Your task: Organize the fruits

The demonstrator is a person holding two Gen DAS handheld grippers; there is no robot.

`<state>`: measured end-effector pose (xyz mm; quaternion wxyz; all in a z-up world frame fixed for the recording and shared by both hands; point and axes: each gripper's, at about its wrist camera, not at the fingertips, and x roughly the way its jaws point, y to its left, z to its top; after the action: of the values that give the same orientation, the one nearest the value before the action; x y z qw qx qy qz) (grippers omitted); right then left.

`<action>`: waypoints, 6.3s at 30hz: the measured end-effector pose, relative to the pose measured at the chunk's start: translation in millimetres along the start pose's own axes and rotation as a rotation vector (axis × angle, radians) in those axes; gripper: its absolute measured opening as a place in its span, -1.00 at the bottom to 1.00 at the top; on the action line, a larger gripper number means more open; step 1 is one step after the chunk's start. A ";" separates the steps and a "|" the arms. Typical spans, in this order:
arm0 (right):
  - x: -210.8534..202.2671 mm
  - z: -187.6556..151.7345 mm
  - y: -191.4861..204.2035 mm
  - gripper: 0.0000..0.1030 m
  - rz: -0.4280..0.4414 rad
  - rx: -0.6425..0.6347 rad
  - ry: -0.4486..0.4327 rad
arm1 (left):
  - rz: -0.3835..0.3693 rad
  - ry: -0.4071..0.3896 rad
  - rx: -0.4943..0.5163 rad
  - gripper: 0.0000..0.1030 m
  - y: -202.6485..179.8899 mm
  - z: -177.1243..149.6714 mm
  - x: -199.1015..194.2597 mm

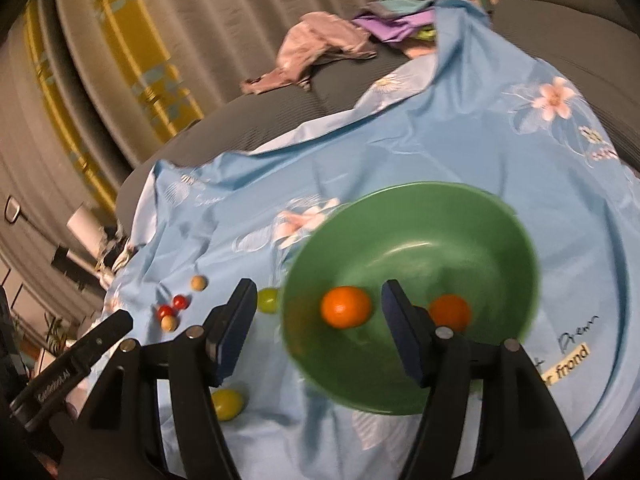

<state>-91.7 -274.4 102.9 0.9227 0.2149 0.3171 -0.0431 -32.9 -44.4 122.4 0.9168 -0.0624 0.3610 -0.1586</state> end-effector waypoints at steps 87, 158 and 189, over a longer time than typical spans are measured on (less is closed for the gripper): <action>154.9 -4.3 99.2 -0.28 -0.150 -0.463 0.302 | -0.114 0.284 -0.208 -0.95 43.5 -42.6 98.8; 173.2 -44.7 107.2 -0.34 -0.066 -0.363 0.433 | 0.000 0.180 -0.201 -0.36 76.8 -26.4 69.9; 88.9 -23.4 83.3 -0.34 0.116 -0.112 0.233 | 0.038 0.082 -0.151 -0.36 56.2 -29.2 43.8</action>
<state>-16.3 -184.1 63.4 0.8911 0.1844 0.4112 0.0532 -8.8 -6.2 60.1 0.8969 -0.1181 0.4102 -0.1158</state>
